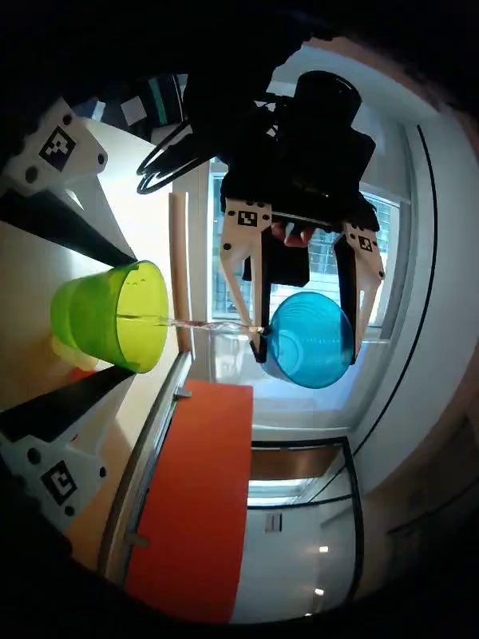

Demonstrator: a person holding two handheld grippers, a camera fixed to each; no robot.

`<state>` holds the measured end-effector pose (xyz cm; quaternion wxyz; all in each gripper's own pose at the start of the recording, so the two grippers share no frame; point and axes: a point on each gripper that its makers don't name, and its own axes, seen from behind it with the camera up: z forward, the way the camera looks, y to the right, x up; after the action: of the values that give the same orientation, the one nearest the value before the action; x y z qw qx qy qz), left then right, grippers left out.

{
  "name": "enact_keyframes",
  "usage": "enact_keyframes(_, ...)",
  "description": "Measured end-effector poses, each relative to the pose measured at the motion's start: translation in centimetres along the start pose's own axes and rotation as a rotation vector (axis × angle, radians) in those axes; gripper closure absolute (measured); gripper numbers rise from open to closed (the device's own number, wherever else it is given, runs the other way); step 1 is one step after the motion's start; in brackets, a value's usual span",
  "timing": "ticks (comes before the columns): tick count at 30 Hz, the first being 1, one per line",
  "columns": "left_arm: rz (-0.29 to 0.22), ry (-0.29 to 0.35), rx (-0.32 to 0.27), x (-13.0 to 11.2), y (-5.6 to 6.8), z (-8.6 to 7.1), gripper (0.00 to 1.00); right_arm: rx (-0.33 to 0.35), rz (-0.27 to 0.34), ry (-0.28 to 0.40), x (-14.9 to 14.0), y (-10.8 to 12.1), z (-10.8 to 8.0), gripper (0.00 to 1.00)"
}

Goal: Pour water

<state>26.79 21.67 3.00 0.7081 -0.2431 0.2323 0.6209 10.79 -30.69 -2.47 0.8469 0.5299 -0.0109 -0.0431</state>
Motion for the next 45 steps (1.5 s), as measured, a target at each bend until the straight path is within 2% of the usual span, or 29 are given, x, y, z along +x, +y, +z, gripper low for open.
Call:
enact_keyframes(9,0.038,0.002,0.004,0.1,-0.2,0.3,0.11,-0.003,0.000,0.002,0.1,0.1,0.0,0.11)
enact_keyframes(35,0.206,0.022,0.023,2.1,-0.7,0.0,0.11,-0.015,0.000,0.014,0.5,0.5,-0.3,0.11)
enact_keyframes(45,0.232,0.030,0.030,2.6,-0.3,-0.1,0.11,-0.019,0.006,0.019,0.4,0.9,-0.5,0.11)
